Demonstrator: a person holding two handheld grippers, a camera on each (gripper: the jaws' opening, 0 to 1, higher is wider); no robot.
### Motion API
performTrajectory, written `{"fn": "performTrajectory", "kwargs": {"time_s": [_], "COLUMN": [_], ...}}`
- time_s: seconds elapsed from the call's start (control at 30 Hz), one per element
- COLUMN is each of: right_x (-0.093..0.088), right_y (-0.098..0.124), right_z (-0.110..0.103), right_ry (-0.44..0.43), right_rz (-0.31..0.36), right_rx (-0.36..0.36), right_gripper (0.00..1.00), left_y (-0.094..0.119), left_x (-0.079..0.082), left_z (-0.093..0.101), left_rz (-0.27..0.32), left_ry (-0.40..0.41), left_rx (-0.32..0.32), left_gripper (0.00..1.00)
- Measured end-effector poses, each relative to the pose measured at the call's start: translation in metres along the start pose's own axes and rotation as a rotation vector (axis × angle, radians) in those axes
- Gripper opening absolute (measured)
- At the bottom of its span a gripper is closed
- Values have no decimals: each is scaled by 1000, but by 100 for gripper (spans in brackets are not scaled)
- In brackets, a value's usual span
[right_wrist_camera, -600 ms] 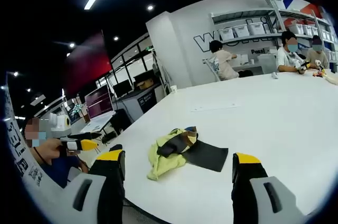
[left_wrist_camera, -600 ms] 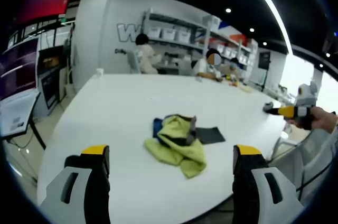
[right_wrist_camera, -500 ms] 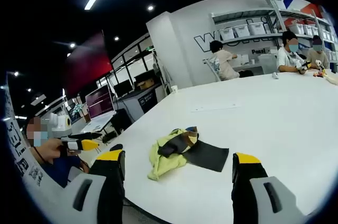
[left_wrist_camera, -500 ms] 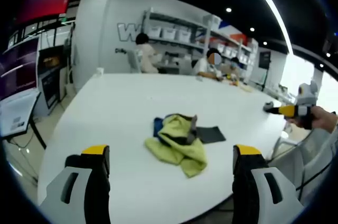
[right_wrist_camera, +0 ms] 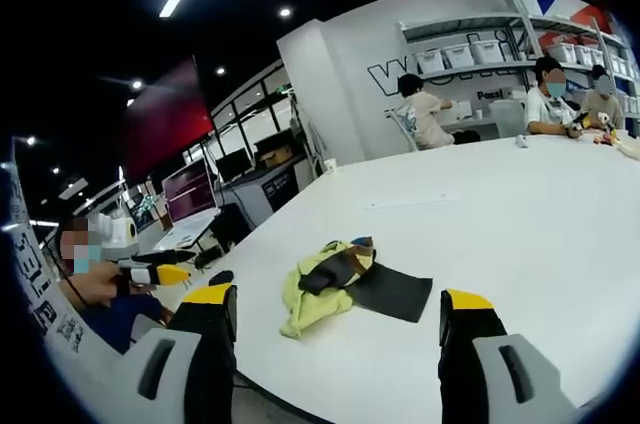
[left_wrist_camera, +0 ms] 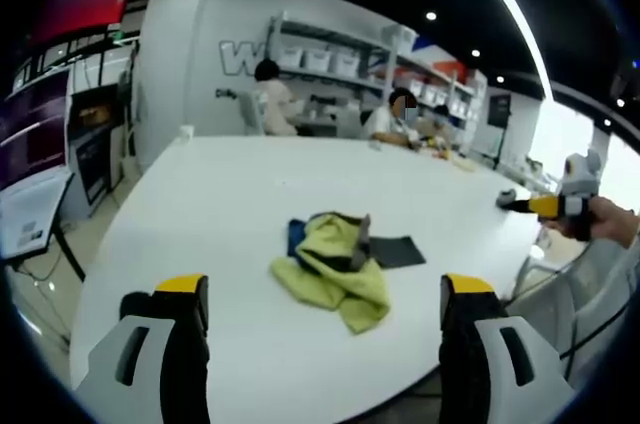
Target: Fold the garment on the visible template until the final outline fits inside the template.
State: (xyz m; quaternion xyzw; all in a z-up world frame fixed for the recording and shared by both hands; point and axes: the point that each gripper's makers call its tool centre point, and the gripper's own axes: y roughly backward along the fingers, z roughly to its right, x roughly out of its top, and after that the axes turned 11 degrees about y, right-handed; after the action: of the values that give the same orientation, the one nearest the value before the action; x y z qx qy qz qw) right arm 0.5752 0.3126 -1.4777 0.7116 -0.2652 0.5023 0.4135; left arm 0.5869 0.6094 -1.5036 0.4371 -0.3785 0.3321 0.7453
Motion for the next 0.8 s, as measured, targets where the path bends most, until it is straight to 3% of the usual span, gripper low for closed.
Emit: {"fn": "performTrajectory", "kwargs": {"time_s": [0.53, 0.8], "right_x": [-3, -6], "right_y": [1, -2], "right_z": [0, 10], "right_ry": [-14, -13], "right_rz": [-6, -7], "right_rx": [3, -2], "right_gripper": [81, 80], "left_y": [-2, -3], "left_x": [-7, -9], "left_z": [5, 4], "left_rz": [-30, -41], "left_ry": [-5, -2], "left_rx": [-12, -20], "left_gripper": [88, 87]}}
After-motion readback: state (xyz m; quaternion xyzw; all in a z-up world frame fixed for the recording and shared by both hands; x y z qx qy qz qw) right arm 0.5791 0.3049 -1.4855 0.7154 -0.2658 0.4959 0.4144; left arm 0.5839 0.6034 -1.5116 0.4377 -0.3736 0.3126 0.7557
